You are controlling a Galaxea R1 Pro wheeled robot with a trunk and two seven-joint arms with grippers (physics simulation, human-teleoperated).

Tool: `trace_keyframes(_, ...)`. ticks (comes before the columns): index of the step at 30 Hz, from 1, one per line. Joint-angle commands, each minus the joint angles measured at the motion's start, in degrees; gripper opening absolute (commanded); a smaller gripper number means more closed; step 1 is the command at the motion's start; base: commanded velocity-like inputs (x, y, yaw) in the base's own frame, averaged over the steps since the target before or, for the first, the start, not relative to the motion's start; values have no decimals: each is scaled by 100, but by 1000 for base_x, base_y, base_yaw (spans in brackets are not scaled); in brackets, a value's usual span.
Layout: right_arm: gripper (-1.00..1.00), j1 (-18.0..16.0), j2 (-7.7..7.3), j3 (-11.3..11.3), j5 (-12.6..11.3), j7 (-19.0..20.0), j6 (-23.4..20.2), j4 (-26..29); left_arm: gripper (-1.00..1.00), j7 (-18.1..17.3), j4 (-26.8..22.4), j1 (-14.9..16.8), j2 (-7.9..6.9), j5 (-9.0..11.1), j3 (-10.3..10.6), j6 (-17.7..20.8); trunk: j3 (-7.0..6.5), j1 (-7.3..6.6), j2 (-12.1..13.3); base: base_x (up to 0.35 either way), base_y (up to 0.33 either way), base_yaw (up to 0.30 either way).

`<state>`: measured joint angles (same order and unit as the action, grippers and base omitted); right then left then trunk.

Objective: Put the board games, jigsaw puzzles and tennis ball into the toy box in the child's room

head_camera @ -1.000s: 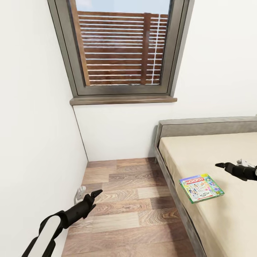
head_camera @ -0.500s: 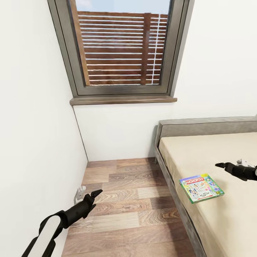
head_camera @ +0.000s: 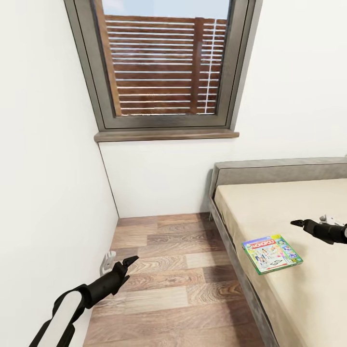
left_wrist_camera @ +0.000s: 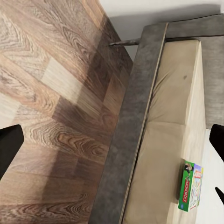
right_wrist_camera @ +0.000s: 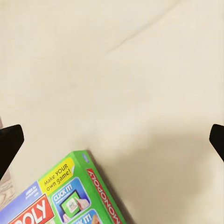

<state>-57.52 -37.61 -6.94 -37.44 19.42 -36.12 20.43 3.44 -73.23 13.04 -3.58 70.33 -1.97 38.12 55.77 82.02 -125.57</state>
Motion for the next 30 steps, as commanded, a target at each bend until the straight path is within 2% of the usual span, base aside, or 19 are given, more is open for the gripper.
trace_keyframes(1,100,-5,-6,-35,-10,15,-9,1,100,36,-5,3,1,54,-6,28,5,-1,-2,0,0,0)
trace_keyframes(11,100,-96,-66,-58,-22,-138,-157,-109,100,-72,-103,-26,45,33,76,20,5,-1,-2,0,0,0)
trace_keyframes(30,100,-119,-98,-58,-21,-175,-200,-116,100,-108,-61,-28,59,26,99,-20,5,-1,-2,0,0,0)
